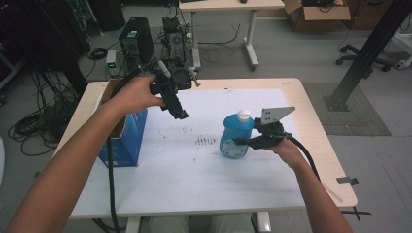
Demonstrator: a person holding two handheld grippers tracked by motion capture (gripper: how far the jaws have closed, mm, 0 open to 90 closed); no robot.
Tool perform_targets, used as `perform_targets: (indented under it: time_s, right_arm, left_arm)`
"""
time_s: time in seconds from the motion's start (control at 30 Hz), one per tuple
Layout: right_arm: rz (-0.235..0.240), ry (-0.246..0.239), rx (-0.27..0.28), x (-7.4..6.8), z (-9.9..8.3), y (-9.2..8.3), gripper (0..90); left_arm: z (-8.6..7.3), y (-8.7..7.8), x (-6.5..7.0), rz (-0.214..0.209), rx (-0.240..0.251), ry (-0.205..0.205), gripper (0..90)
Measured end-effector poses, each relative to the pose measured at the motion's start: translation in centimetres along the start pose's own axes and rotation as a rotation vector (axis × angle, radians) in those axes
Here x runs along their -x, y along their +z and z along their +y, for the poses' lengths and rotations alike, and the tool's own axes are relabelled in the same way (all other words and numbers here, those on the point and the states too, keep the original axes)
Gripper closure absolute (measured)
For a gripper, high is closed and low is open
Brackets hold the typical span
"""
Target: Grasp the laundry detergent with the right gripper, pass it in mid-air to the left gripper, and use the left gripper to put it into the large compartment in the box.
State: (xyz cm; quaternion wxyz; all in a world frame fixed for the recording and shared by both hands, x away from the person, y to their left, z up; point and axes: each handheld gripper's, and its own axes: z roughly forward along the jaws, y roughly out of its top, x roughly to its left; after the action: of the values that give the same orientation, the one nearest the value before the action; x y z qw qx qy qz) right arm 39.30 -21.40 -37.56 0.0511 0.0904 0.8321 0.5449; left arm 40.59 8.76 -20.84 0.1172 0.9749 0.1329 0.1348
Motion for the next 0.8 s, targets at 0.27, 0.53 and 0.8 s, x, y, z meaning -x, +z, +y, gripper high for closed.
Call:
perform_targets:
  time_s: [0.27, 0.53, 0.8]
  right_arm:
    - [-0.014, -0.026, -0.020, -0.8, 1.5, -1.3, 44.9]
    - [-0.013, -0.029, -0.023, -1.8, 2.5, -2.2, 45.0]
    - [-0.015, -0.038, -0.031, -2.7, 3.8, -3.0, 45.0]
  left_arm:
    - [0.5, -0.9, 1.1, -0.001, 0.008, 0.018, 6.9]
    - [1.0, -1.8, 2.5, -0.004, 0.008, 0.036, 6.7]
    - [1.1, -3.1, 3.6, -0.016, 0.023, 0.051, 6.7]
